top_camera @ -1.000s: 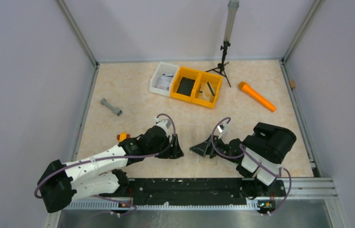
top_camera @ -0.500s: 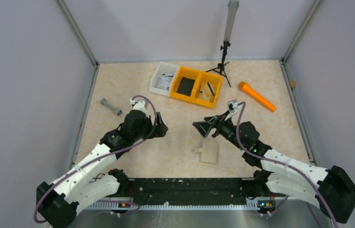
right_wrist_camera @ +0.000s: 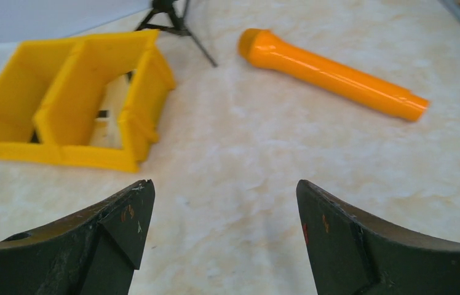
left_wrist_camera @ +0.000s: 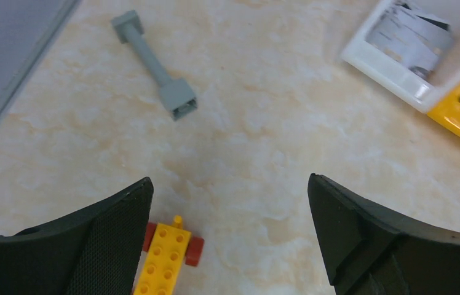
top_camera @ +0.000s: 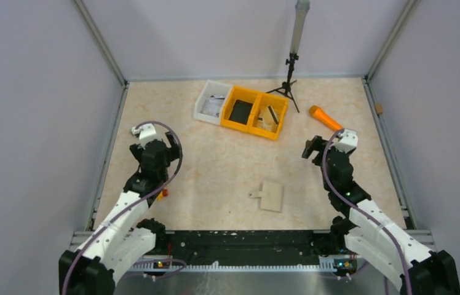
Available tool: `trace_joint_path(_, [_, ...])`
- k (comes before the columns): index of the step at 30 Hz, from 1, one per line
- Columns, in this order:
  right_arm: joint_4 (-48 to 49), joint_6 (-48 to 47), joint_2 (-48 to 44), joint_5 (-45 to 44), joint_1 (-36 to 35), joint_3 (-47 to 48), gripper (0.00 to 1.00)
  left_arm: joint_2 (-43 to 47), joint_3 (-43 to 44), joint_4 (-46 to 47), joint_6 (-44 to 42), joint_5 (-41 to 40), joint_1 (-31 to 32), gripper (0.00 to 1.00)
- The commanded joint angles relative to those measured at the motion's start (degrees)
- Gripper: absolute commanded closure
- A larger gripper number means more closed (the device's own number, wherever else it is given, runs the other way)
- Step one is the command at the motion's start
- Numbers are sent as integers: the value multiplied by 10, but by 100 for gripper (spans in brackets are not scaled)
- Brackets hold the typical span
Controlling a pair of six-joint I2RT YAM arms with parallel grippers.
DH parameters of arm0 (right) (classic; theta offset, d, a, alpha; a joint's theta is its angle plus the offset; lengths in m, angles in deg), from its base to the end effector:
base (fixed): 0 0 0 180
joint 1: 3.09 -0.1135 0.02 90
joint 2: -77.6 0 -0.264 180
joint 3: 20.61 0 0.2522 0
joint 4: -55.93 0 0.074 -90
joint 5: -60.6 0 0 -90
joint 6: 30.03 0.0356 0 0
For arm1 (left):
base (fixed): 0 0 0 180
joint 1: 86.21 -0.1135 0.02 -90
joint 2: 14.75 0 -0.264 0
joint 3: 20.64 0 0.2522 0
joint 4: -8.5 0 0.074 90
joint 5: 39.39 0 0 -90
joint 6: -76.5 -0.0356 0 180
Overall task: Take the credit cards out of the card holder
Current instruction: Reset both arms
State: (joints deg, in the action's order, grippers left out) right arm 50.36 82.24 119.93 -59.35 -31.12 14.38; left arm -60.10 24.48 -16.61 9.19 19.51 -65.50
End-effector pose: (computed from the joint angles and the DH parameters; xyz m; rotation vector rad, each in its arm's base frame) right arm 0.1647 0.0676 0.2356 0.2812 1.7461 0.1669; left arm 0.1759 -0.0468 0.2556 -0.3706 1.9107 0.0470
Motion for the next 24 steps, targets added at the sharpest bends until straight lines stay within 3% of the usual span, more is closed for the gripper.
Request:
trace_joint_path(1, [110,-90,4,38,100,-55,12,-61,-42,198,-73,13,-67,4])
trace_joint_path(2, [125,-98,9,65,121,-61,12,-75,-56,234,-89,17,-77,6])
trace_joint_path(4, [139,-107,17,115,156,-67,11,-97,-82,302,-139,57,-105,19])
trace_joint_path(5, [162,-124,22,123,163,-78,10,-108,-91,325,-149,59,-120,20])
trace_joint_path(9, [309,-168,55,143,193,-134,10,-152,-130,426,-141,99,-185,15])
trace_joint_path(11, [349,-175,95,173,218,-145,10,-176,-147,481,-158,106,-194,15])
trace_joint_path(16, [483,-193,211,143,222,-148,9,-267,-166,640,-192,109,-198,14])
trace_joint_path(18, [550,-203,266,137,222,-148,9,-297,-144,645,-192,102,-199,2])
trace_joint_path(20, [584,-218,295,148,223,-145,8,-321,-134,649,-172,127,-203,1])
trace_joint_path(22, [601,-219,326,152,229,-135,8,-363,-154,735,-183,163,-217,1])
trace_joint_path(24, [610,-209,366,155,240,-126,9,-382,-152,745,-191,181,-219,1])
